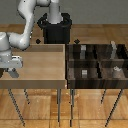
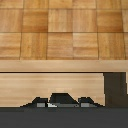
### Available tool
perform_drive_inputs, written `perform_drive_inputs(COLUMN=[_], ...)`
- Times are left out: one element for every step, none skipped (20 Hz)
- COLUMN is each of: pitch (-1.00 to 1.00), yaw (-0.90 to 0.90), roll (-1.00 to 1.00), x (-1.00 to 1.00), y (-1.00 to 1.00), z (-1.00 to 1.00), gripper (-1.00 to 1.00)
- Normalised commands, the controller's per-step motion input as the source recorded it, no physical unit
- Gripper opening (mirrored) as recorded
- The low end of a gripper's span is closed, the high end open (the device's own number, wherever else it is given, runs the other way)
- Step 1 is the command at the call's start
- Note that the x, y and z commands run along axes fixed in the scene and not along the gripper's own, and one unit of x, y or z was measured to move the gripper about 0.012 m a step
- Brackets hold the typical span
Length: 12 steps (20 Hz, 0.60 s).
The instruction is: Place the milk carton into the appropriate compartment.
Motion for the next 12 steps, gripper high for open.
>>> perform_drive_inputs(pitch=[0.0,0.0,0.0,0.0,0.0,0.0,0.0,0.0,0.0,0.0,0.0,0.0], yaw=[0.0,0.0,0.0,0.0,0.0,0.0,0.0,0.0,0.0,0.0,0.0,0.0], roll=[0.0,0.0,0.0,0.0,0.0,0.0,0.0,0.0,0.0,0.0,0.0,0.0], x=[0.0,0.0,0.0,0.0,0.0,0.0,0.0,0.0,0.0,0.0,0.0,0.0], y=[0.0,0.0,0.0,0.0,0.0,0.0,0.0,0.0,0.0,0.0,0.0,0.0], z=[0.0,0.0,0.0,1.0,0.0,0.0,1.0,1.0,1.0,1.0,1.0,1.0], gripper=[-1.0,-1.0,-1.0,-1.0,-1.0,-1.0,-1.0,-1.0,-1.0,-1.0,-1.0,-1.0])
